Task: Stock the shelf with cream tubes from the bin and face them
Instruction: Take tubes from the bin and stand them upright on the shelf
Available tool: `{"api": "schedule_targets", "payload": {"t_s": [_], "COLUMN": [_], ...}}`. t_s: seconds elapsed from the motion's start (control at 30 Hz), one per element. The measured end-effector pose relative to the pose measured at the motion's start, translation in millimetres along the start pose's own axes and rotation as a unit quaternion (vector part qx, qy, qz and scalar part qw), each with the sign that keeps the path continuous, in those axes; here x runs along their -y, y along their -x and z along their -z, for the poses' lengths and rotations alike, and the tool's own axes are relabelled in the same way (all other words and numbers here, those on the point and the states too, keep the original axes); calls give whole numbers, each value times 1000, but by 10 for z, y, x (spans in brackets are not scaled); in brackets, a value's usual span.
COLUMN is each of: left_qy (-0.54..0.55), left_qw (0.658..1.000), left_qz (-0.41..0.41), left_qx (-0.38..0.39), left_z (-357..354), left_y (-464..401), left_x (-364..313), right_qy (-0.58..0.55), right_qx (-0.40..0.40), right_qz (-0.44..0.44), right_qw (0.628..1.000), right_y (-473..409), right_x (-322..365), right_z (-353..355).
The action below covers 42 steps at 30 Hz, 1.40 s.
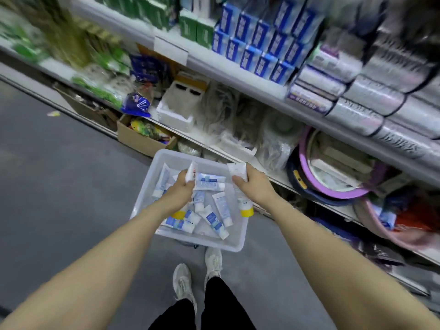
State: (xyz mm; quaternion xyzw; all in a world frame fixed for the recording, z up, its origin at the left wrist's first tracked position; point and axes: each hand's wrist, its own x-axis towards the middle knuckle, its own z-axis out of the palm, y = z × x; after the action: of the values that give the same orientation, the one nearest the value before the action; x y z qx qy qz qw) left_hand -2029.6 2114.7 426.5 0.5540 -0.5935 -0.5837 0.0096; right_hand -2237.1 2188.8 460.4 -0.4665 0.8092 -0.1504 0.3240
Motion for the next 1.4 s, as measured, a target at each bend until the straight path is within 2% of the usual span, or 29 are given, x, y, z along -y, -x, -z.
{"api": "schedule_targets", "payload": {"t_s": [0.17, 0.37, 0.63, 0.83, 1.07, 1.27, 1.33, 1.4], "left_qy": [-93, -127, -139, -120, -48, -12, -3, 2], "left_qw": [993, 966, 910, 852, 811, 779, 771, 766], "left_qz": [-75, -220, -373, -488, -559, -588, -594, -594], "left_qx": [-2, -56, -114, -147, -164, -219, -231, -246], "left_z": [164, 268, 322, 208, -48, -325, -388, -442], "left_y": [265, 736, 1397, 1957, 2292, 2279, 2220, 2155], "left_x": [-529, -1327, -2440, -3403, -4386, -4948, -5077, -5190], "right_qy": [9, 10, 18, 28, -33, -104, -117, -124], "right_qx": [-86, -184, -287, -372, -468, -513, -510, -485], "right_qz": [49, 81, 125, 148, 186, 201, 195, 172], "right_qw": [995, 980, 950, 916, 863, 828, 830, 848], "right_y": [307, 724, 1363, 1812, 2093, 1931, 1774, 1571], "right_x": [277, 581, 874, 945, 914, 696, 623, 569], "right_z": [686, 1519, 2634, 3625, 4796, 5584, 5756, 5883]}}
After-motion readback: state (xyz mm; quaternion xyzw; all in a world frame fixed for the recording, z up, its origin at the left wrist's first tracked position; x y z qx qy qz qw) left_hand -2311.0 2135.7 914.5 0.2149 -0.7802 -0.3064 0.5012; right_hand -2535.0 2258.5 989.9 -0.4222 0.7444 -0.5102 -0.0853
